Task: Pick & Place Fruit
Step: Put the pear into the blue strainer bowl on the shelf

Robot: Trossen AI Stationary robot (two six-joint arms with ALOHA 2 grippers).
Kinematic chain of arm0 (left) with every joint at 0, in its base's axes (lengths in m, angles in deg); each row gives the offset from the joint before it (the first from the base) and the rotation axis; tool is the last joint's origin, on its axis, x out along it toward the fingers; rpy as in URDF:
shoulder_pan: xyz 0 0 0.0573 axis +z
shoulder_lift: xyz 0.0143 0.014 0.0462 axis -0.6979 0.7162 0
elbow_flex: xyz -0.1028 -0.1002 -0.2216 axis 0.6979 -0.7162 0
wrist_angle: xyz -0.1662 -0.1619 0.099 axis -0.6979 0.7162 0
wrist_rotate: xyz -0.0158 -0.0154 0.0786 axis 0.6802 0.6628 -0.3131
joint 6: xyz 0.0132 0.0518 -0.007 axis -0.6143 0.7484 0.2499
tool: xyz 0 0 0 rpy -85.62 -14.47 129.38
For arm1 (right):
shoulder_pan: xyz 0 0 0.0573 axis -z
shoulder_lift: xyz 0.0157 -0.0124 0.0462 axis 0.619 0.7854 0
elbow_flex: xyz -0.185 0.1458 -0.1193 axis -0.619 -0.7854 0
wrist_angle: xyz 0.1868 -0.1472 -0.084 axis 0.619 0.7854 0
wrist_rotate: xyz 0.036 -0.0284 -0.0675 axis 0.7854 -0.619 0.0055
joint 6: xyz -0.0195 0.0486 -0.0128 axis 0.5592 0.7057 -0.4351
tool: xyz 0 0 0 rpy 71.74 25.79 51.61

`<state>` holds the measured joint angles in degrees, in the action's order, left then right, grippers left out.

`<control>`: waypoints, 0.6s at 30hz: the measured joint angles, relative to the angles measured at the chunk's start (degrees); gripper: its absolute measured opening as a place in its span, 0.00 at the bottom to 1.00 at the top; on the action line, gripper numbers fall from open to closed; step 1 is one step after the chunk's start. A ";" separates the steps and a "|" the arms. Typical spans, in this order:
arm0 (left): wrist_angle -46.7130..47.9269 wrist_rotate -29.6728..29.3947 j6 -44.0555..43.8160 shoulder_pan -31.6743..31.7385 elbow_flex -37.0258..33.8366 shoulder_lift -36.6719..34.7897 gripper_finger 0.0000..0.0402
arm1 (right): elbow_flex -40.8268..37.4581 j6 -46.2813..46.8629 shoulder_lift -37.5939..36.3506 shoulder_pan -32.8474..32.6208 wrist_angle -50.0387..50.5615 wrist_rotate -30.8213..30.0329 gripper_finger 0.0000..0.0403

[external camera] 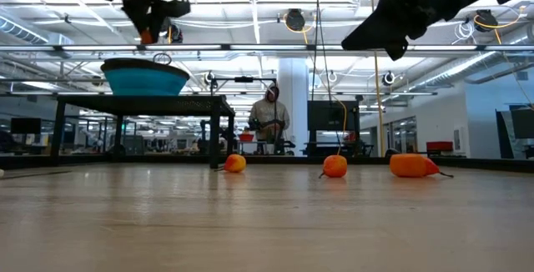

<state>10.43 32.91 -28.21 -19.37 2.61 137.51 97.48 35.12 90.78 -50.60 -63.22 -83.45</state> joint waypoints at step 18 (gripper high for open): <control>2.72 4.73 4.89 12.77 0.00 -0.14 0.25 | -0.95 -9.78 -14.55 7.45 7.88 12.01 0.00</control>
<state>13.15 37.64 -23.31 -6.60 2.61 137.37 96.53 25.35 76.23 -43.16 -55.34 -71.44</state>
